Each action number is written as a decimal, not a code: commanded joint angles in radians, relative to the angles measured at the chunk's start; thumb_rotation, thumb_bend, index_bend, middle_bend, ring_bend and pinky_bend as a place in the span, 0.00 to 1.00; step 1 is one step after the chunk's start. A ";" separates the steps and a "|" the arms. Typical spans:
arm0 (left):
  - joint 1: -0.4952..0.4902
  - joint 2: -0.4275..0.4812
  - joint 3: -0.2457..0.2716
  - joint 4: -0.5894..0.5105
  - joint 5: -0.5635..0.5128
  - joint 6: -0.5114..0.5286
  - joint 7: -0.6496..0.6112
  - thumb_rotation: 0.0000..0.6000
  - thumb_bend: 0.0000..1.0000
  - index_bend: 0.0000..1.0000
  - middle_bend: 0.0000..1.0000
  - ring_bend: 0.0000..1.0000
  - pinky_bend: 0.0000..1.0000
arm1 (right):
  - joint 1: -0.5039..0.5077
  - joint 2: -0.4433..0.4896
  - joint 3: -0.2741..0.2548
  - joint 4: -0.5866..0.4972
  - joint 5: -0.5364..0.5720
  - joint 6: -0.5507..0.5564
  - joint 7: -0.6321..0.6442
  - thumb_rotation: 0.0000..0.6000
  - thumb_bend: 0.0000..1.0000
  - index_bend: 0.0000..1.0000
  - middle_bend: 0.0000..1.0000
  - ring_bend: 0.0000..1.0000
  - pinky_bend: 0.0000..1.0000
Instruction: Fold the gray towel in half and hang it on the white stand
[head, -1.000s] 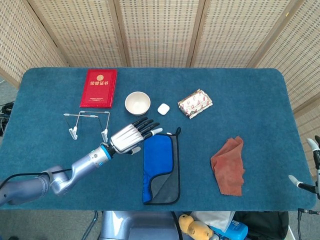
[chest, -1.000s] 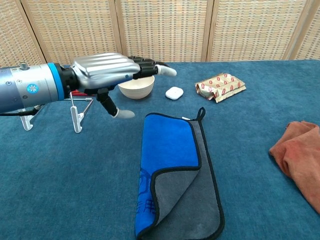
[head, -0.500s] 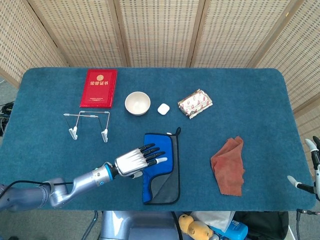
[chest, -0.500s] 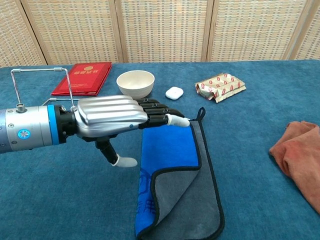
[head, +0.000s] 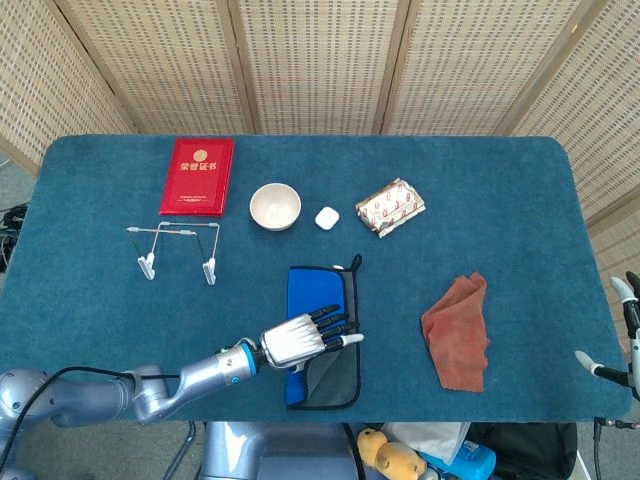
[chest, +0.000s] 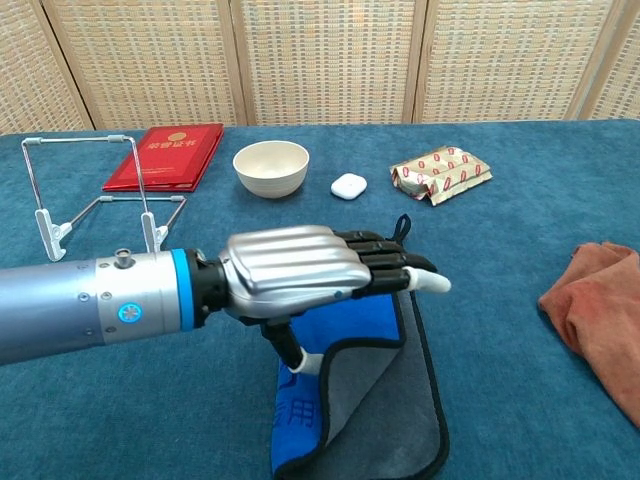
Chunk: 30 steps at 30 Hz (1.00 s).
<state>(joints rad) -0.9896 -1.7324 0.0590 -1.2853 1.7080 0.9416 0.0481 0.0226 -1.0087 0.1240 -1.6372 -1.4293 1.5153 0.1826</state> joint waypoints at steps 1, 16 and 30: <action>-0.014 -0.043 -0.023 0.003 -0.008 -0.018 0.015 1.00 0.31 0.00 0.00 0.00 0.03 | 0.000 0.001 0.001 0.002 0.003 -0.002 0.004 1.00 0.00 0.00 0.00 0.00 0.00; -0.030 -0.120 -0.109 -0.014 -0.081 -0.054 0.060 1.00 0.31 0.00 0.00 0.00 0.03 | 0.001 0.004 0.002 0.010 0.013 -0.012 0.021 1.00 0.00 0.00 0.00 0.00 0.00; 0.020 0.091 -0.281 -0.044 -0.392 -0.106 0.103 1.00 0.30 0.08 0.00 0.00 0.03 | 0.001 0.006 -0.005 -0.002 -0.004 -0.006 0.010 1.00 0.00 0.00 0.00 0.00 0.00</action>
<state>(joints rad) -0.9822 -1.6633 -0.1935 -1.3557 1.3766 0.8610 0.1479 0.0233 -1.0027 0.1194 -1.6385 -1.4331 1.5089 0.1932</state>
